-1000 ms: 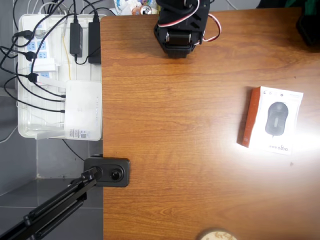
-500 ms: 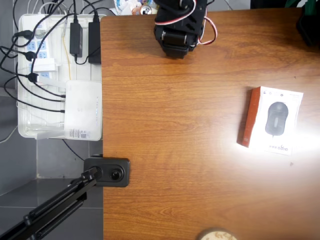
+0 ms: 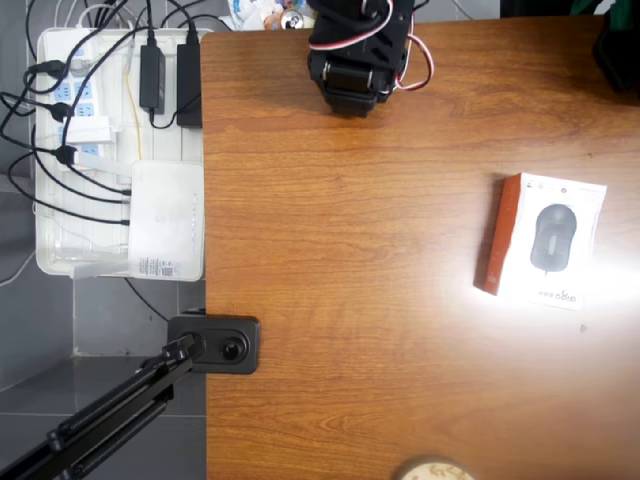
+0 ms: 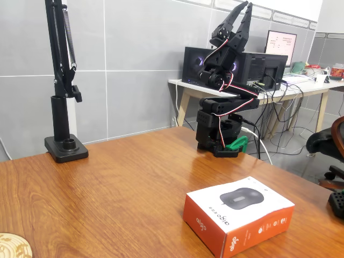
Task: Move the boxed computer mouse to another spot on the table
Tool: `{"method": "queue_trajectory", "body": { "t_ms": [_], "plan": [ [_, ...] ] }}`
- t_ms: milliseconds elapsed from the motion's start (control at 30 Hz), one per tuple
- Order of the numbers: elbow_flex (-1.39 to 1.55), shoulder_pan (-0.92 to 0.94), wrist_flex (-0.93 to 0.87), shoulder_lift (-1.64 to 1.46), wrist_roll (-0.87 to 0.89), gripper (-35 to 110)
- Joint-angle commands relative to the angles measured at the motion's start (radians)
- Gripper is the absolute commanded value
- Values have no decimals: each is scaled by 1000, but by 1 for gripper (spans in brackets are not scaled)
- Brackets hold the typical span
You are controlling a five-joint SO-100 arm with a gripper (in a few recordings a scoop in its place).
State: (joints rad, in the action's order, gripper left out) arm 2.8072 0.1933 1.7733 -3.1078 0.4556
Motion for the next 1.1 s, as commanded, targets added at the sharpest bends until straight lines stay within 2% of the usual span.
{"method": "queue_trajectory", "body": {
  "t_ms": [0, 167, 233, 300, 367, 400, 433, 467, 500, 533, 600, 700, 767, 833, 900, 933, 967, 1000, 1033, 1067],
  "plan": [
    [-6, 8, -6, 0, 14, 0],
    [-6, 5, -6, 0, -52, 4],
    [-6, -9, -21, 0, 43, 7],
    [-6, -9, -132, 0, 29, 3],
    [-54, -20, -373, 2, 14, 0],
    [-149, -25, -575, 2, -12, 0],
    [-285, -32, -854, 2, -46, 0],
    [-460, -64, -1212, 8, -6, 0],
    [-643, -118, -1488, 81, 49, 0],
    [-810, -215, -1575, 227, 95, 0],
    [-1108, -495, -1666, 515, 299, 0],
    [-1471, -551, -1927, 838, 273, 0],
    [-1548, -621, -2016, 953, 278, 4],
    [-1506, -689, -2051, 994, 273, 7],
    [-1457, -752, -2177, 1019, 230, 0],
    [-1457, -781, -2313, 1032, 291, 1],
    [-1459, -833, -2445, 1042, 440, 0],
    [-1453, -864, -2526, 1060, 684, 3],
    [-1436, -873, -2580, 1078, 928, 13],
    [-1414, -885, -2615, 1097, 1104, 19]
  ]
}}
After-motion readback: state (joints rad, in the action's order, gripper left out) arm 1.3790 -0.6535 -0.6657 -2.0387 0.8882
